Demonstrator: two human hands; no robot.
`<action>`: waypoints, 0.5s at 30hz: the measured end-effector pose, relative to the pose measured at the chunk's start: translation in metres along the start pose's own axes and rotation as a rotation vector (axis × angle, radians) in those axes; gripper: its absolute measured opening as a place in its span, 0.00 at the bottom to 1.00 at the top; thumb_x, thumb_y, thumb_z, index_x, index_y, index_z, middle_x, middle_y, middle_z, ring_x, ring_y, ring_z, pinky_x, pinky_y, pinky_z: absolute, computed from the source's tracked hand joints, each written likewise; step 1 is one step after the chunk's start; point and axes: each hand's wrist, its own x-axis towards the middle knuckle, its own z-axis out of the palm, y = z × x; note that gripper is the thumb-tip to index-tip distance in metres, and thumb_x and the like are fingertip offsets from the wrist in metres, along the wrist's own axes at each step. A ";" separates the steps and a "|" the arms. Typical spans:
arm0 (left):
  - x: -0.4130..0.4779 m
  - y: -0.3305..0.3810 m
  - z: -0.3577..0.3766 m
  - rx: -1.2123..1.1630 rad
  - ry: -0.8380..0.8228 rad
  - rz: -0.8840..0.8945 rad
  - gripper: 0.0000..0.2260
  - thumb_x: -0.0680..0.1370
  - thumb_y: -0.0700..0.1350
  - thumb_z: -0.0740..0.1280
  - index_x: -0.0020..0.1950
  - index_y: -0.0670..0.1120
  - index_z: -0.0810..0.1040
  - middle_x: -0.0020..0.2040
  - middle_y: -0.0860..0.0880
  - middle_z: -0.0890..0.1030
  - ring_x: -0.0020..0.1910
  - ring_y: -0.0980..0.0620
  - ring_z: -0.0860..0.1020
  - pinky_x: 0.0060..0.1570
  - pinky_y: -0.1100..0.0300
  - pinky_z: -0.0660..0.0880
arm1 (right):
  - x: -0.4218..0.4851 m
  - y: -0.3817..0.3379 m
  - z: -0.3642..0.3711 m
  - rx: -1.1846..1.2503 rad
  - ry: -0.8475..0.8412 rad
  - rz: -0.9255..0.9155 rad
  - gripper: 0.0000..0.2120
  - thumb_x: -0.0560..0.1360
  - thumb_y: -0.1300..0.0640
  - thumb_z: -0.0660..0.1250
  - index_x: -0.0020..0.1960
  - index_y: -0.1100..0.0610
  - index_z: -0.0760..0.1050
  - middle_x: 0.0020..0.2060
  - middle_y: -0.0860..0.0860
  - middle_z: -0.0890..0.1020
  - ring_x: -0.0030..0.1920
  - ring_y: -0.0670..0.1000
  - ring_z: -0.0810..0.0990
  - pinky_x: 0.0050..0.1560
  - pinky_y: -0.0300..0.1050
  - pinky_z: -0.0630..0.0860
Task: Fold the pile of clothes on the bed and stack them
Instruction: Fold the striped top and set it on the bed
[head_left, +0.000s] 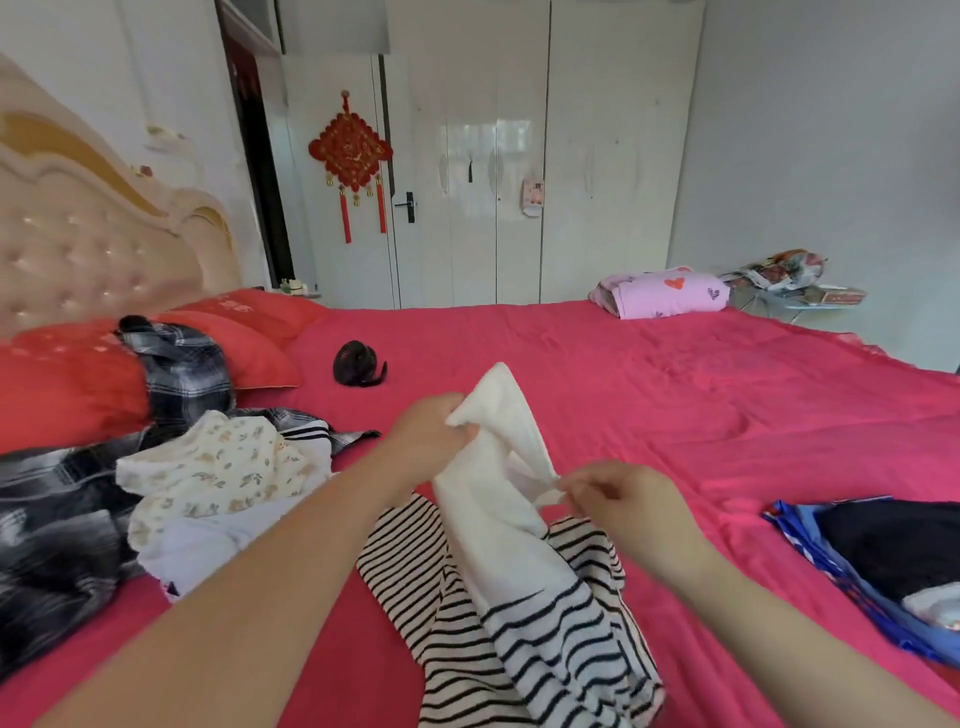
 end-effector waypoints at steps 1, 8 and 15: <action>-0.001 0.011 -0.016 0.011 -0.014 0.054 0.06 0.76 0.36 0.60 0.49 0.39 0.76 0.44 0.45 0.77 0.43 0.50 0.74 0.44 0.56 0.68 | 0.008 0.005 -0.009 -0.077 0.030 0.044 0.09 0.73 0.60 0.65 0.47 0.50 0.82 0.36 0.39 0.82 0.38 0.38 0.77 0.37 0.29 0.66; -0.007 0.092 -0.099 -0.036 -0.070 0.270 0.13 0.78 0.37 0.63 0.45 0.56 0.78 0.42 0.57 0.81 0.40 0.62 0.79 0.38 0.68 0.75 | 0.040 0.023 -0.016 -0.264 -0.186 0.158 0.38 0.71 0.64 0.68 0.75 0.53 0.54 0.63 0.55 0.76 0.59 0.53 0.77 0.55 0.42 0.72; -0.008 0.120 -0.148 -0.118 -0.067 0.318 0.09 0.78 0.38 0.63 0.52 0.50 0.80 0.46 0.53 0.84 0.45 0.56 0.82 0.43 0.63 0.80 | 0.067 -0.035 -0.021 0.417 -0.081 -0.163 0.19 0.71 0.63 0.70 0.57 0.44 0.75 0.55 0.40 0.80 0.54 0.42 0.77 0.49 0.28 0.72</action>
